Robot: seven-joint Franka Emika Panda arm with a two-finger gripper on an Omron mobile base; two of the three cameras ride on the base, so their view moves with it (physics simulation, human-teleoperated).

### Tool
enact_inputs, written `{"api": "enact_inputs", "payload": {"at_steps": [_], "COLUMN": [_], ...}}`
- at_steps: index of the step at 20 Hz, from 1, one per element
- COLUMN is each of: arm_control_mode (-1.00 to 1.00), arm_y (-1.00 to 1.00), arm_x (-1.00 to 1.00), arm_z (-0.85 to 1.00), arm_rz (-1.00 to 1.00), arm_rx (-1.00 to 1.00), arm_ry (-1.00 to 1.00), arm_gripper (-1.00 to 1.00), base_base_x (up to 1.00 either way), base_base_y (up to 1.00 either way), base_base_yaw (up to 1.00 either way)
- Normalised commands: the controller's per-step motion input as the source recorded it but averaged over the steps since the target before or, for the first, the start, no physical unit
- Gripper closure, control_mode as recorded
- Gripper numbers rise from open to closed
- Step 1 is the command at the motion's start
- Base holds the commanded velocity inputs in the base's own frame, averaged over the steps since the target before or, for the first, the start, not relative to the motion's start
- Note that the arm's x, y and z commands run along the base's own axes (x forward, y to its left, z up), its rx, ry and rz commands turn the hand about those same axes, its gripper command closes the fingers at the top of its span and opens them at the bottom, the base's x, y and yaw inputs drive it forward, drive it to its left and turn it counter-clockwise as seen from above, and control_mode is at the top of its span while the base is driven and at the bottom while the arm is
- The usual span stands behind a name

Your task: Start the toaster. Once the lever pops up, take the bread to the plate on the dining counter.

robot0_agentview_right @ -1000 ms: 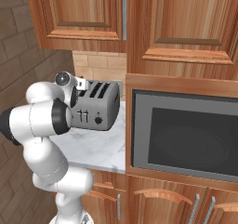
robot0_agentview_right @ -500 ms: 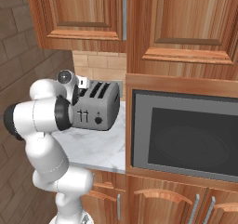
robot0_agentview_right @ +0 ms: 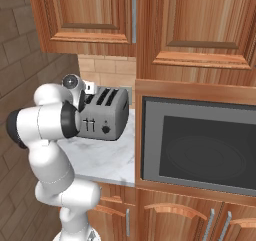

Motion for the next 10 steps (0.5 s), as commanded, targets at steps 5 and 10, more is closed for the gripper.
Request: {"api": "enact_inputs", "payload": {"at_steps": [5, 10], "arm_control_mode": [-1.00, -1.00], "arm_y": [0.00, 0.00], "arm_x": [0.11, 0.09], "arm_z": [0.00, 0.00], "arm_rz": [0.00, 0.00], "arm_rx": [0.00, 0.00], "arm_ry": [0.00, 0.00], "arm_gripper": [-1.00, -1.00], "base_base_x": [0.00, 0.00], "base_base_y": [0.00, 0.00], "base_base_yaw": [0.00, 0.00]}}
